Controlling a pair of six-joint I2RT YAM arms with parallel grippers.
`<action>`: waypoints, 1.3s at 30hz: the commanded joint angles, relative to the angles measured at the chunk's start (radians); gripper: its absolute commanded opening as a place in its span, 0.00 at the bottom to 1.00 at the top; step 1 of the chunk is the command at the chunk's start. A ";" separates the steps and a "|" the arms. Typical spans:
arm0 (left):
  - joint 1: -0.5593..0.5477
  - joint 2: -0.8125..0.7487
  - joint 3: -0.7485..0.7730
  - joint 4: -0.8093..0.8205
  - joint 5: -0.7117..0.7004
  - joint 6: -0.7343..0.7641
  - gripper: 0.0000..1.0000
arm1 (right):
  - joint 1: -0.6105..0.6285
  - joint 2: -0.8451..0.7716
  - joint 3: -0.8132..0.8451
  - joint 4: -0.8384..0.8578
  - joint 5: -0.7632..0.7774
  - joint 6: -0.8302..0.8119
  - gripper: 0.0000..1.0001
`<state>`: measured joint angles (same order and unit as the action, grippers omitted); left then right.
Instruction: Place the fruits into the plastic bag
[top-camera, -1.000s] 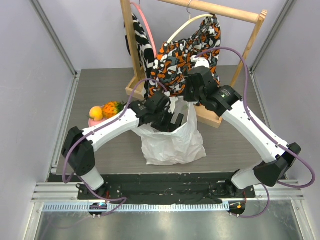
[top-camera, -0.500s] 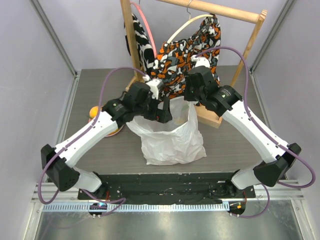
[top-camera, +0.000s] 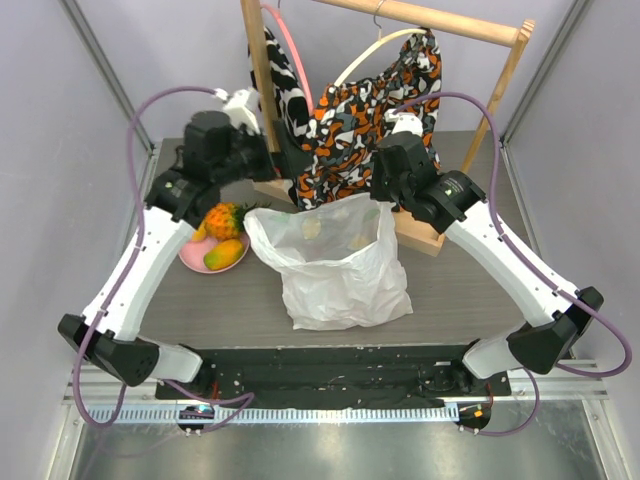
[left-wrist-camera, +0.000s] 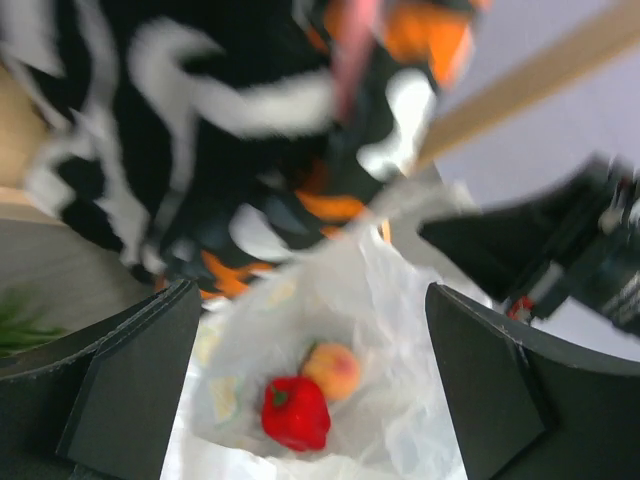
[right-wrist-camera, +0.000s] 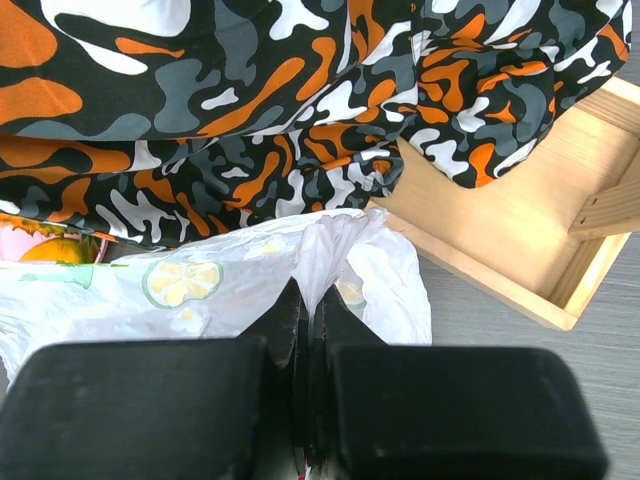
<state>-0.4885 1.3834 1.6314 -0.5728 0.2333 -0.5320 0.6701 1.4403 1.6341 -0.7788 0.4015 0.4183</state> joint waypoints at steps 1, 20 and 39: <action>0.181 -0.010 0.082 0.007 0.018 -0.043 1.00 | -0.006 -0.026 0.024 0.030 0.023 0.007 0.01; 0.611 -0.043 -0.149 -0.257 -0.201 -0.111 1.00 | -0.006 -0.026 0.012 0.019 0.045 0.005 0.01; 0.677 0.223 -0.168 -0.194 -0.324 0.035 1.00 | -0.006 -0.012 0.043 0.021 0.108 -0.035 0.01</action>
<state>0.1612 1.5677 1.4414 -0.8097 -0.0700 -0.5346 0.6674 1.4403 1.6344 -0.7795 0.4633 0.4030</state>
